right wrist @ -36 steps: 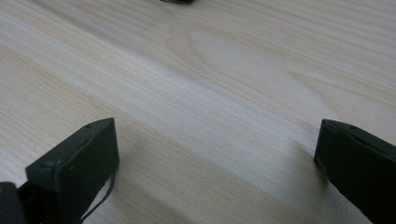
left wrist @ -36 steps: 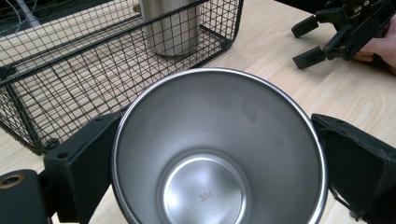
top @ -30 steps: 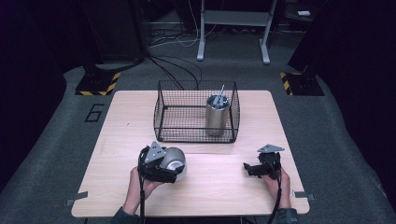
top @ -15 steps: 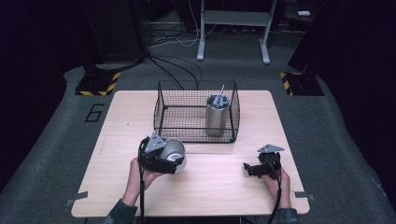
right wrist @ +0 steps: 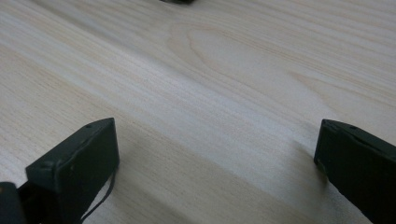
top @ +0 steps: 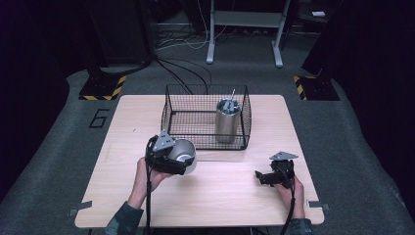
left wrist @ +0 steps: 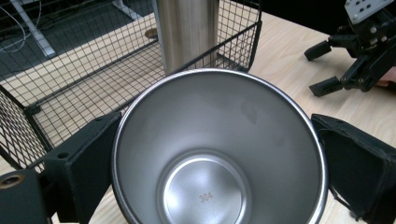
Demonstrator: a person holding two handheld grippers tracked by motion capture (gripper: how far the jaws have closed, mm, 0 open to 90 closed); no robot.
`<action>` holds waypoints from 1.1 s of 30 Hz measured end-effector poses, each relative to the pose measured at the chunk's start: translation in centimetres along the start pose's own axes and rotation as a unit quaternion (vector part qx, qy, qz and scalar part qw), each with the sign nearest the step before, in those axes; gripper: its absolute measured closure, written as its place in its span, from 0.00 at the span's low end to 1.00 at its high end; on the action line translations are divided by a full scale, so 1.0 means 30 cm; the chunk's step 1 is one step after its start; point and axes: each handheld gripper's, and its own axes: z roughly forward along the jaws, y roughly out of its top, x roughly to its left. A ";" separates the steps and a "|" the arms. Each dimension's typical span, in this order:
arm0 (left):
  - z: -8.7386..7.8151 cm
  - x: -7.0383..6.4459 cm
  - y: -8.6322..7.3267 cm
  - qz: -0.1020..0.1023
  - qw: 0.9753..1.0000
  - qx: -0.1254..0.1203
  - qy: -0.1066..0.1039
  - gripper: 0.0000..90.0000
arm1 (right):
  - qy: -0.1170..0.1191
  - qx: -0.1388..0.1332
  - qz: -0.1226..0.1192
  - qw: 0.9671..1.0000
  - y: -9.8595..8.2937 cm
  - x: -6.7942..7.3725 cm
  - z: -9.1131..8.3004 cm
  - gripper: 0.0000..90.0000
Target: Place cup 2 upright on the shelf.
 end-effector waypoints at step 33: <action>0.044 0.093 0.216 0.029 1.000 -0.005 0.010 0.07 | 0.000 0.004 -0.002 1.000 0.000 -0.002 -0.002 0.00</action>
